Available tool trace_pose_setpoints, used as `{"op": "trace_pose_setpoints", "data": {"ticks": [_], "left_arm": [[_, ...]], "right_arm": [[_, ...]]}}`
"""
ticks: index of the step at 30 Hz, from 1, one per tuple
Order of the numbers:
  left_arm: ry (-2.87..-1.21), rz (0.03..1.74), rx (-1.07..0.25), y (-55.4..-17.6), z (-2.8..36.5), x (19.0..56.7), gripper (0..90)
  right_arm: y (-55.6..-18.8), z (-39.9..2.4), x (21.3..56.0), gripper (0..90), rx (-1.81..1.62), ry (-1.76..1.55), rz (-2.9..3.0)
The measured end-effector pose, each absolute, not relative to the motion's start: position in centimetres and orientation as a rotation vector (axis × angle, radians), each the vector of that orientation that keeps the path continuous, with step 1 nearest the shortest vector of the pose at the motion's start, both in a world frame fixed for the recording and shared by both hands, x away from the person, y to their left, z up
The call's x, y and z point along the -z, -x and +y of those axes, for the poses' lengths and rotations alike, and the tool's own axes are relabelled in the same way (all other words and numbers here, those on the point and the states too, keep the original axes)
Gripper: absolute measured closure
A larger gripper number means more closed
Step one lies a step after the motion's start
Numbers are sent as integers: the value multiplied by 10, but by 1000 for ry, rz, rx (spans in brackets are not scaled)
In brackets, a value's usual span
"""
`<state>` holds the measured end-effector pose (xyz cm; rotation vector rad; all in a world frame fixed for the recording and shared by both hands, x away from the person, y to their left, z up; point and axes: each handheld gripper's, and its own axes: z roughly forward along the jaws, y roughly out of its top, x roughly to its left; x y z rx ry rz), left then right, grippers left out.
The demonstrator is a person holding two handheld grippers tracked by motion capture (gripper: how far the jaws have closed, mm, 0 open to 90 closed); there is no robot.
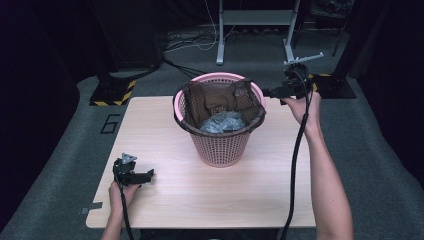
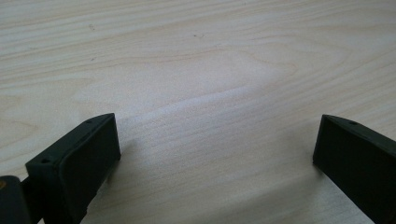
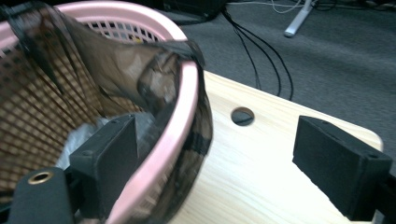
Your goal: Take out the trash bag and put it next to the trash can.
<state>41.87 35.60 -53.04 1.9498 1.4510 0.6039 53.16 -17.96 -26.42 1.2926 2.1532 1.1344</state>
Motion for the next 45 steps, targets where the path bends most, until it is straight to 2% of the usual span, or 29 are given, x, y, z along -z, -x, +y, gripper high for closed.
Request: {"op": "trace_pose_setpoints", "data": {"ticks": [4,9,16,17,20,21,22,25,26,31,37,43,45], "left_arm": [[-1961,1492,-590,-420,353,528,7],[-1991,1474,-468,-427,352,516,18],[-1992,1339,-419,-444,342,468,39],[-1991,1302,-405,-450,338,452,40],[-1995,1263,-402,-455,335,435,43],[-1984,1228,-397,-461,332,418,45],[-1984,1228,-397,-461,332,418,47],[-1978,1150,-400,-471,324,383,53],[-1978,1150,-400,-471,324,383,54],[-1983,1058,-409,-490,311,336,62],[-1995,998,-424,-511,294,302,75],[-1997,955,-427,-529,276,281,150],[-2005,941,-433,-538,267,275,183]], "right_arm": [[-529,-180,266,144,-1128,-1272,2162],[-526,-177,265,156,-1119,-1252,2172],[-527,-166,263,192,-1086,-1201,2193],[-528,-163,263,207,-1077,-1185,2201],[-530,-158,263,222,-1066,-1183,2214],[-531,-156,262,226,-1057,-1176,2215],[-531,-156,262,226,-1057,-1176,2215],[-534,-149,259,252,-1045,-1159,2222],[-534,-147,258,255,-1041,-1153,2224],[-538,-139,252,274,-1024,-1132,2231],[-544,-133,252,304,-1004,-1125,2241],[-552,-127,251,373,-992,-1122,2245],[-559,-120,250,422,-967,-1107,2250]]}}
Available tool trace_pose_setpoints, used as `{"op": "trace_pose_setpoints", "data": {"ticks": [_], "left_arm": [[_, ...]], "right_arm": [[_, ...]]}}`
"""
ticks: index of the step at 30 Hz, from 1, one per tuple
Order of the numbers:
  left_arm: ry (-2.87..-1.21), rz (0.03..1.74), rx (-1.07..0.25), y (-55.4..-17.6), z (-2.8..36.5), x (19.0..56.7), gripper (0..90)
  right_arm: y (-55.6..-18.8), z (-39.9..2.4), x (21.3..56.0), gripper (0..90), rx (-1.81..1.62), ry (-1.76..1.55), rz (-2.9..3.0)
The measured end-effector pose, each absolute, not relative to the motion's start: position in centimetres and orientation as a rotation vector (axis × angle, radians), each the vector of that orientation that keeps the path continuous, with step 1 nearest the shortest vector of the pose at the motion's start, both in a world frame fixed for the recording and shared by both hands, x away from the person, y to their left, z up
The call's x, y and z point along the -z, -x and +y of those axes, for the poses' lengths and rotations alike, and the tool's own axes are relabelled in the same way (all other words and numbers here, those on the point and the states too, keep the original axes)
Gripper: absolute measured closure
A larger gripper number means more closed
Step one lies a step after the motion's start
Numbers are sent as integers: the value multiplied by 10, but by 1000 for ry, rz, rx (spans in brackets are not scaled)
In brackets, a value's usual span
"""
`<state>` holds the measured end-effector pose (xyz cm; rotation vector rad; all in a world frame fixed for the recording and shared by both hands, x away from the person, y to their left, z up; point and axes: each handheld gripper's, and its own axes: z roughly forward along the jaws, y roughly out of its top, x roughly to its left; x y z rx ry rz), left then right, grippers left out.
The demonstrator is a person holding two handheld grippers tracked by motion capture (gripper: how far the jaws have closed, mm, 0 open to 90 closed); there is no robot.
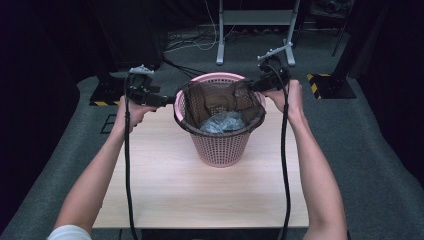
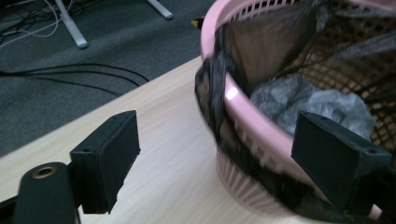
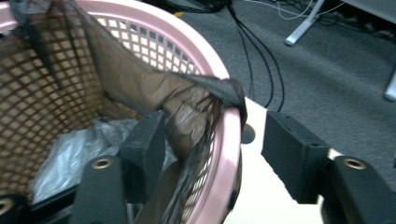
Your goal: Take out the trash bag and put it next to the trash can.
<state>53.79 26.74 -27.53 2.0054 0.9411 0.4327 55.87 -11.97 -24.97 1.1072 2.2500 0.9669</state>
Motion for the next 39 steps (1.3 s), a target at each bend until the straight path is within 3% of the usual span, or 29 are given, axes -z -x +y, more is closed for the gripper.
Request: {"op": "trace_pose_setpoints", "data": {"ticks": [9,13,18,28,39], "left_arm": [[-2073,918,-446,-577,231,271,355],[-2105,929,-432,-589,223,277,587],[-2089,923,-421,-588,225,277,726],[-2073,898,-499,-575,226,271,827],[-2080,869,-420,-562,229,268,868]], "right_arm": [[-587,-101,251,468,-903,-1114,2267],[-602,-95,258,524,-835,-1142,2279],[-608,-98,264,663,-846,-1160,2313],[-604,-101,265,740,-877,-1166,2281],[-590,-110,260,811,-900,-1166,2255]]}}
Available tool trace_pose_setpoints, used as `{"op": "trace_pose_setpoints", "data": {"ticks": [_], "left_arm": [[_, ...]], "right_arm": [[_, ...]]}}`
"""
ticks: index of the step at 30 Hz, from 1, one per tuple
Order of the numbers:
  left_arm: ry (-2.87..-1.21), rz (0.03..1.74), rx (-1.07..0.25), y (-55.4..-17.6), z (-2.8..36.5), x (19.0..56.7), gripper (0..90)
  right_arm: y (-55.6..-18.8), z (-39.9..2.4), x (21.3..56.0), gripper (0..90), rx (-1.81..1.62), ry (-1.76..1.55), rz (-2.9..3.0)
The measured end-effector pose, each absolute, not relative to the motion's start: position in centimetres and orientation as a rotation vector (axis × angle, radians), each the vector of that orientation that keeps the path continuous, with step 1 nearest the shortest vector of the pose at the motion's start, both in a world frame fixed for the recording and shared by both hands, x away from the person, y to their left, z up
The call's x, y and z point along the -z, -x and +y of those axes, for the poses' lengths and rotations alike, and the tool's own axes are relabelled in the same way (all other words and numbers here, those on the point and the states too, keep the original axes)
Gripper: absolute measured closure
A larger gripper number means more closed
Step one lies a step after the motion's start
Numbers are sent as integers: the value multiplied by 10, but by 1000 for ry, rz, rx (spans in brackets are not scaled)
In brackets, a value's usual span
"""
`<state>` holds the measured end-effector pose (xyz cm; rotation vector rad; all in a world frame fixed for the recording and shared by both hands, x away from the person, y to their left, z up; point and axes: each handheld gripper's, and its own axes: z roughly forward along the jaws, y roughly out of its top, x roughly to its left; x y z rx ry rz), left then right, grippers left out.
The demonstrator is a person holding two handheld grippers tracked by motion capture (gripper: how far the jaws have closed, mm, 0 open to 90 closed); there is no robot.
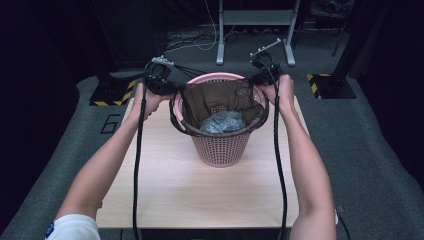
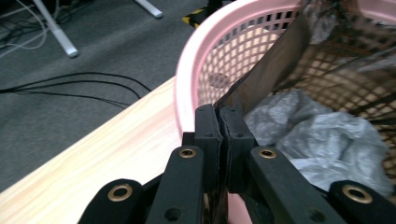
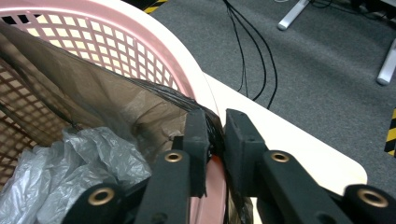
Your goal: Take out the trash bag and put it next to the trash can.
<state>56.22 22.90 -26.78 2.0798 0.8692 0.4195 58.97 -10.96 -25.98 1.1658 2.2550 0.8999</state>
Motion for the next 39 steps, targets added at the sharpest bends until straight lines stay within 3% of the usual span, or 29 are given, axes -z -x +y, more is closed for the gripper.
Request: {"op": "trace_pose_setpoints", "data": {"ticks": [9,22,29,32,33,35,39], "left_arm": [[-2087,849,-382,-552,226,266,869],[-2086,793,-332,-545,216,261,844],[-2103,735,-271,-545,207,259,723],[-2121,712,-260,-545,202,259,595],[-2125,710,-253,-546,200,259,595],[-2132,717,-262,-548,194,259,447],[-2121,705,-254,-550,188,258,341]], "right_arm": [[-563,-113,256,888,-885,-1153,2263],[-513,-122,234,900,-1033,-1087,2262],[-506,-109,215,900,-1139,-1037,2270],[-507,-97,209,900,-1173,-1016,2285],[-507,-97,209,900,-1173,-1016,2285],[-511,-87,204,900,-1187,-1004,2294],[-514,-74,199,900,-1201,-987,2300]]}}
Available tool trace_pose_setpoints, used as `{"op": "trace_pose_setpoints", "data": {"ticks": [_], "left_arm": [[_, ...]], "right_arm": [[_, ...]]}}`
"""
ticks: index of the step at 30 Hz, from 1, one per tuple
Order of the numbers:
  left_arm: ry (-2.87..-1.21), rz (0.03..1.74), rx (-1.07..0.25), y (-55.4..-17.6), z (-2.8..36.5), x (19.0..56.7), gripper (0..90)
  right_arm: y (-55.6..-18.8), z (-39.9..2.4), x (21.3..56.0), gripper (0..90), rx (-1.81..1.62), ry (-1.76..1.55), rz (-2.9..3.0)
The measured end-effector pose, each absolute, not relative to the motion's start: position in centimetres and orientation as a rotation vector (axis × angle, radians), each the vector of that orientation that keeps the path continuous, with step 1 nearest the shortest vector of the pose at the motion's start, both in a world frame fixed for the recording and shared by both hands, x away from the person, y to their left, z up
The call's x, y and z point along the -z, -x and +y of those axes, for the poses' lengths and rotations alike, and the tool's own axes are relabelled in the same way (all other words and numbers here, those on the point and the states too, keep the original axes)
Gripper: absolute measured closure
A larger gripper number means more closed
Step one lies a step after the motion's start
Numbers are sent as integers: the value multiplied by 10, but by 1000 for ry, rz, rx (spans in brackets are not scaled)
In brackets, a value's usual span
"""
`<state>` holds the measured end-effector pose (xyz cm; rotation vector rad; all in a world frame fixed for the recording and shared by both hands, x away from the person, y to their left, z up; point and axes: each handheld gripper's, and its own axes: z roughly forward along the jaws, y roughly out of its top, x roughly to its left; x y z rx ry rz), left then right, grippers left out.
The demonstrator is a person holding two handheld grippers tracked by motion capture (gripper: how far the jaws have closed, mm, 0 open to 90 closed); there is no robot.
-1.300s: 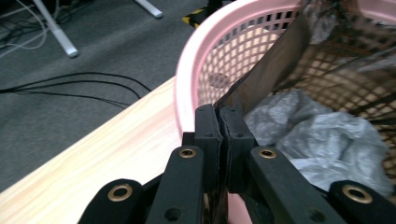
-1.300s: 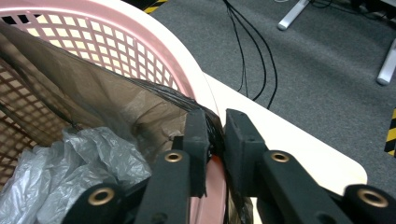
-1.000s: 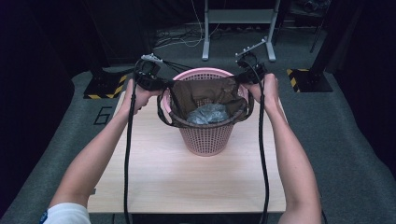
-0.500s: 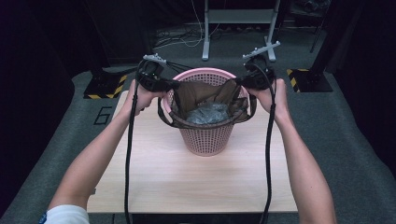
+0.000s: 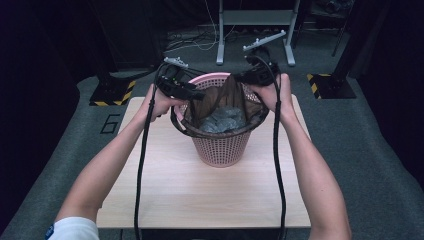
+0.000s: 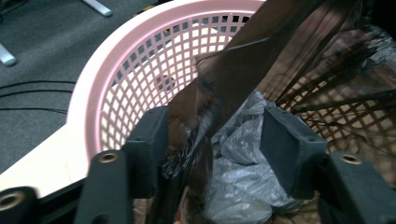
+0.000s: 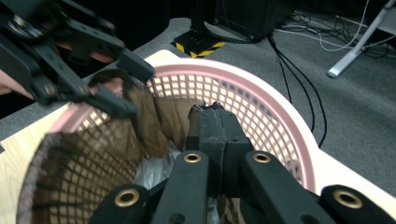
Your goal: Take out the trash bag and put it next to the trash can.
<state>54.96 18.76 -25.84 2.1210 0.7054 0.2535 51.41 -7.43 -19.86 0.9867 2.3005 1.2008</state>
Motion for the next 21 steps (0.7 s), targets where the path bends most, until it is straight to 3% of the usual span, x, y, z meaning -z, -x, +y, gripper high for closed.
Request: {"op": "trace_pose_setpoints", "data": {"ticks": [8,14,21], "left_arm": [[-2067,677,-190,-556,169,257,249],[-2007,684,-168,-562,152,254,270],[-1985,720,-207,-573,141,256,761]], "right_arm": [[-528,-39,193,900,-1197,-953,2324],[-537,-30,197,900,-1235,-985,2335],[-542,-26,200,899,-1301,-1006,2338]]}}
